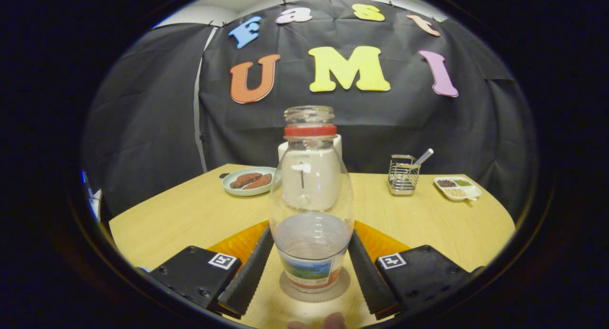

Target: Take the bottle from table, then pour the juice into the cup, finally place the bottle on the coaster

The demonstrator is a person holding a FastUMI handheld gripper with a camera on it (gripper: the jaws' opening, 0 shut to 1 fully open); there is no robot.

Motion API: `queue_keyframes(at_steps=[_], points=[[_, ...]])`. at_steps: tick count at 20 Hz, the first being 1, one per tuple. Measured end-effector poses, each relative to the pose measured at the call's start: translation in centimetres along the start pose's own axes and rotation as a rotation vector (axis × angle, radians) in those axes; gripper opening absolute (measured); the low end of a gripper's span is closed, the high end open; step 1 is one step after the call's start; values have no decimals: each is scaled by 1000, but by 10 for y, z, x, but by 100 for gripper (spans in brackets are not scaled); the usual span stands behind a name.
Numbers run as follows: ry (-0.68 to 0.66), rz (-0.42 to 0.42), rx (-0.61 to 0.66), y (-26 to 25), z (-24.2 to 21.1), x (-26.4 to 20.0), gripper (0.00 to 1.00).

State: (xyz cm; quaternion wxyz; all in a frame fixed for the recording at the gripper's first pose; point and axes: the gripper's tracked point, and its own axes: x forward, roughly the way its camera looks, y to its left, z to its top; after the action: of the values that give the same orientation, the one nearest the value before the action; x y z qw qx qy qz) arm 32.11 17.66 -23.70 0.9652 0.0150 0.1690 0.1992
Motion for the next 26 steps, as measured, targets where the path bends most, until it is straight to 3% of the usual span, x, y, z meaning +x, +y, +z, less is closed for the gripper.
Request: queue_keyframes(at_steps=[2, 9, 15, 19, 26], points=[[-17, -2, -13, 2, 8, -5, 100], [-86, -19, -25, 5, 52, -35, 100], [-174, -36, -28, 4, 105, -87, 100], [-249, -58, -24, -4, 149, -153, 100], [-344, -222, -52, -23, 200, -287, 100]])
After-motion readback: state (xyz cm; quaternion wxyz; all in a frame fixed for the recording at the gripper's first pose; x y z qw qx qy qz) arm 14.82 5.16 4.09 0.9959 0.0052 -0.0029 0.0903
